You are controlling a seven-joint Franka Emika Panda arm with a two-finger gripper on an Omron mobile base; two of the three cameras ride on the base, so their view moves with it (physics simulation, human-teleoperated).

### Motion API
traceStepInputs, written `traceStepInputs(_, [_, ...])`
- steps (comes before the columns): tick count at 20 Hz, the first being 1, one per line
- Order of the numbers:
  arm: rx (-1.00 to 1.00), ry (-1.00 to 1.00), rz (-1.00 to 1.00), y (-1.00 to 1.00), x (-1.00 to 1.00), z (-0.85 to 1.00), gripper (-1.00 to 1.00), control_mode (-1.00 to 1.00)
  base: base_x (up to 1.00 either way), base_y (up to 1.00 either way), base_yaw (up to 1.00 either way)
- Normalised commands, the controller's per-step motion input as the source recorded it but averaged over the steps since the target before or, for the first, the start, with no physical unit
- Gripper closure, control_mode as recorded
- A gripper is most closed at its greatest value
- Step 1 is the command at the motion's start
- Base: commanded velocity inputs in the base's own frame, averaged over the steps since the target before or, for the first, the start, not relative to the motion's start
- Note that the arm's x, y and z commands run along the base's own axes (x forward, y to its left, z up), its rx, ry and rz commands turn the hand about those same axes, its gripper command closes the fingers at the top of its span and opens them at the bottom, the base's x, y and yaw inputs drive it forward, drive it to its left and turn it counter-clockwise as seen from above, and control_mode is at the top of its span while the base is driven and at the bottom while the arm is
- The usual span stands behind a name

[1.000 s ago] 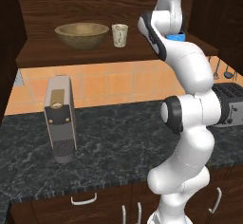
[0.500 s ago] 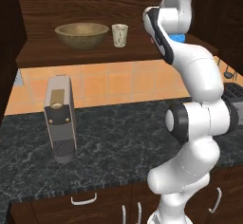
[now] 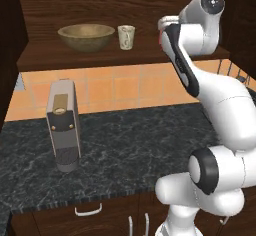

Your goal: Gather all objects into one cabinet and sort the glasses and bowls to opposite sides.

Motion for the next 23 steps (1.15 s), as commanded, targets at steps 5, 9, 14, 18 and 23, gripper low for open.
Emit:
traceStepInputs(5, [0.06,-0.02,0.00,0.37,-0.80,0.17,-1.00,-1.00,0.00,0.00,0.00])
traceStepInputs(9, [0.05,0.00,0.02,0.53,-0.43,0.09,-1.00,-1.00,0.00,0.00,0.00])
traceStepInputs(14, [0.06,0.02,0.01,0.57,-0.24,0.10,-1.00,-1.00,0.00,0.00,0.00])
traceStepInputs(18, [0.05,0.07,0.00,0.57,-0.05,0.03,-1.00,-1.00,0.00,0.00,0.00])
traceStepInputs(23, [0.01,0.13,0.07,0.45,0.00,0.00,-1.00,-1.00,0.00,0.00,0.00])
